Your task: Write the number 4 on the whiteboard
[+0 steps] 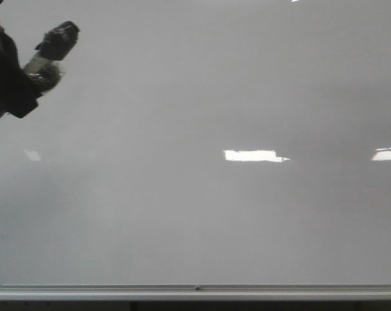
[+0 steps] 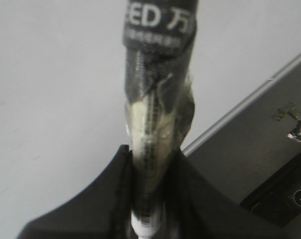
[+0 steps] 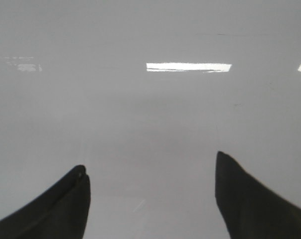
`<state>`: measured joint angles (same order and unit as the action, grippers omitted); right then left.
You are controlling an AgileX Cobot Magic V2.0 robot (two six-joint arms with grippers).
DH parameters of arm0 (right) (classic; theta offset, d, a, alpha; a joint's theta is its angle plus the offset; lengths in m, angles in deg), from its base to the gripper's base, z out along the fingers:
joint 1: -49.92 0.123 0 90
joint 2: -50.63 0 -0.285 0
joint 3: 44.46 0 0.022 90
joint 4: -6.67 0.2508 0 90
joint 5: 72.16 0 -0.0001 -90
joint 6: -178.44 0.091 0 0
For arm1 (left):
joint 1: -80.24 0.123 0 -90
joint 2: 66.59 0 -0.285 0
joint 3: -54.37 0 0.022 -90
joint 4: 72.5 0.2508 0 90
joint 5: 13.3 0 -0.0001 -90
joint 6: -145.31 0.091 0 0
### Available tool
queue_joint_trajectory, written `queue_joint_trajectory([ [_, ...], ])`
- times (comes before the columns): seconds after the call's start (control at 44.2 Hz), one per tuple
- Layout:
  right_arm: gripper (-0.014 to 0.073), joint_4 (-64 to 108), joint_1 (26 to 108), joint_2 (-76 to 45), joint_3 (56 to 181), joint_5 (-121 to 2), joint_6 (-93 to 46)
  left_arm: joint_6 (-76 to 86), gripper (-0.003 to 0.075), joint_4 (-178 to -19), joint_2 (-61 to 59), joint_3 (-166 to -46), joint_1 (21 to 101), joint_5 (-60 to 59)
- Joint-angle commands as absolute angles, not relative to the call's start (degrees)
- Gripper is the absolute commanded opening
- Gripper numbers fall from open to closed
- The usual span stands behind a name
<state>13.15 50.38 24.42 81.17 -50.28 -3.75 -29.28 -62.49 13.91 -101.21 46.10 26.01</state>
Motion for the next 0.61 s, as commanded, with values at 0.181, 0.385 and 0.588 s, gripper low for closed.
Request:
queue_joint_trajectory([
  [0.181, 0.0549, 14.7, 50.3, 23.5, 83.3, -51.5, -4.0, -15.2, -0.0020, -77.8, 10.9, -103.9, 30.9, 32.8],
  [0.385, 0.0549, 14.9, 50.5, 23.5, 84.6, -48.1, -4.1, -0.4, -0.0020, -93.6, 10.9, -104.2, 28.6, 39.4],
  [0.588, 0.0549, 23.5, 55.5, 22.5, 90.9, -38.4, -16.9, 2.2, -0.0020, -94.7, 10.9, -104.2, 28.6, 40.9],
])
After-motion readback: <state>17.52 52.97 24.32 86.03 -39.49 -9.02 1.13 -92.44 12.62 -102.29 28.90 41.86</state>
